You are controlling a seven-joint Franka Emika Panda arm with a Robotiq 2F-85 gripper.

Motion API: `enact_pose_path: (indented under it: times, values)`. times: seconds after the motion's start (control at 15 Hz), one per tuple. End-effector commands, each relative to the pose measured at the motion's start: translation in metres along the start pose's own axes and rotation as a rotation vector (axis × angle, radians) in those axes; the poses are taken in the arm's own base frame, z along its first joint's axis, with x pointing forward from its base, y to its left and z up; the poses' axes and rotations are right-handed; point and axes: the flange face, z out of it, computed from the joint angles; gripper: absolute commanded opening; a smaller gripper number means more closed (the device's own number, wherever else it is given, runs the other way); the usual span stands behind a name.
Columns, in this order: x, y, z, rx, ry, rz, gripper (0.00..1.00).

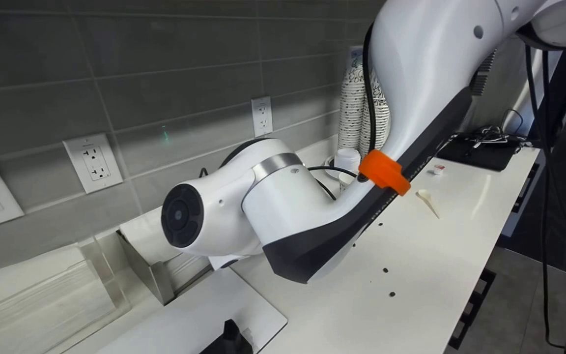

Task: Transfer the beans from the tea cup to the coffee cup

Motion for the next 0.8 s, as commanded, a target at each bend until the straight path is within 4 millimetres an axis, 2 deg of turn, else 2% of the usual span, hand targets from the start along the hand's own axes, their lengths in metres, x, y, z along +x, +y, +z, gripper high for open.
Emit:
enact_pose_path:
  times: [0.0, 0.73]
  values:
    - [0.002, 0.008, 0.009, 0.031, 0.032, -0.021, 0.03]
    - [-0.002, -0.01, 0.039, 0.156, 0.091, 0.044, 0.03]
